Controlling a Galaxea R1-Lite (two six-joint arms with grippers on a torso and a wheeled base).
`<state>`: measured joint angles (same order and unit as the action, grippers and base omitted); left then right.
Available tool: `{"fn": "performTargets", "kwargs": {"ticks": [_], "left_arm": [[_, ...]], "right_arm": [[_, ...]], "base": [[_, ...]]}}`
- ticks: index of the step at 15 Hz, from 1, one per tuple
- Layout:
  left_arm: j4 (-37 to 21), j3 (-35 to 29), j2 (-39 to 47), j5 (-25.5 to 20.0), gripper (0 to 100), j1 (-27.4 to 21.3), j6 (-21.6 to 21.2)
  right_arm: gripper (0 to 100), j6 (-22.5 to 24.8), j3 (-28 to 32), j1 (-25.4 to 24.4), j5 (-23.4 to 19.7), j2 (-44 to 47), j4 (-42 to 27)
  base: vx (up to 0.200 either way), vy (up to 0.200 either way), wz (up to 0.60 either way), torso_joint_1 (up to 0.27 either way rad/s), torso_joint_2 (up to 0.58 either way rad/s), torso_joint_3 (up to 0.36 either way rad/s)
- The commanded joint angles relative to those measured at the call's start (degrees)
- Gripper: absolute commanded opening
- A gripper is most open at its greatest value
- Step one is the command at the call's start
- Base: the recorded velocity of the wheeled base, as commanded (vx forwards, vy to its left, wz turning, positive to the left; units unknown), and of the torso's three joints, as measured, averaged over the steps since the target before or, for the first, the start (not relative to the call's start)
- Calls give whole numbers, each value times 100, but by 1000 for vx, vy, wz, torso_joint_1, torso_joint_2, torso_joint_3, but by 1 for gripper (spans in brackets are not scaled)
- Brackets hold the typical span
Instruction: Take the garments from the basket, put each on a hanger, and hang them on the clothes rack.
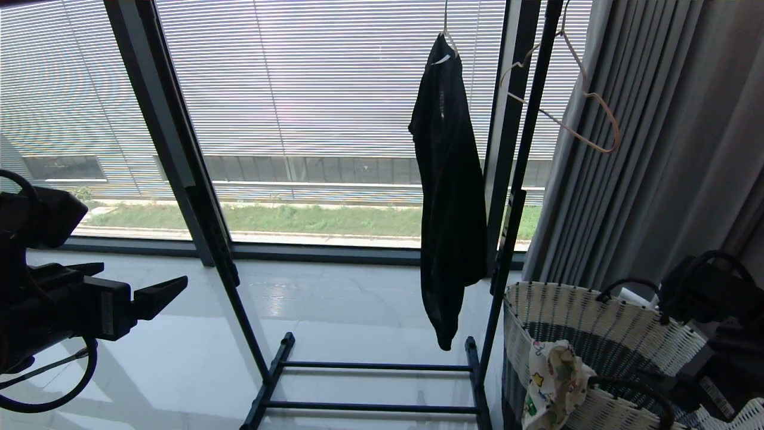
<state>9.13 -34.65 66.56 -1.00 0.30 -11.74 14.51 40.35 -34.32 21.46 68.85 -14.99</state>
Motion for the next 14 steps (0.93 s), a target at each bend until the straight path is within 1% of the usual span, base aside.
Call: {"fn": "performTargets", "kwargs": {"ticks": [1,4,6,8,11,12,14], "left_arm": [[1,-7,41,12,100,-39,-48],[10,10,24,12,100,-39,-109],[10,19,15,12,100,-39,-109],[10,177,-143,12,100,-162,-100],[10,283,-222,12,100,-180,-100],[10,283,-222,12,100,-180,-100],[10,362,-222,12,100,-162,-92]], "right_arm": [[100,52,-352,4,-36,480,304],[100,158,-985,4,-45,1394,1552],[100,202,-1302,127,-45,1746,1754],[100,202,-1407,259,-45,2132,2167],[100,202,-1398,452,-10,2818,3002],[100,202,-1398,470,-1,2844,3029],[100,246,-1381,760,87,3301,3609]], "base": [[200,0,0,2,7,2],[0,0,0,0,0,0],[0,0,0,0,0,0],[0,0,0,0,0,0],[0,0,0,0,0,0],[0,0,0,0,0,0],[0,0,0,0,0,0]]}}
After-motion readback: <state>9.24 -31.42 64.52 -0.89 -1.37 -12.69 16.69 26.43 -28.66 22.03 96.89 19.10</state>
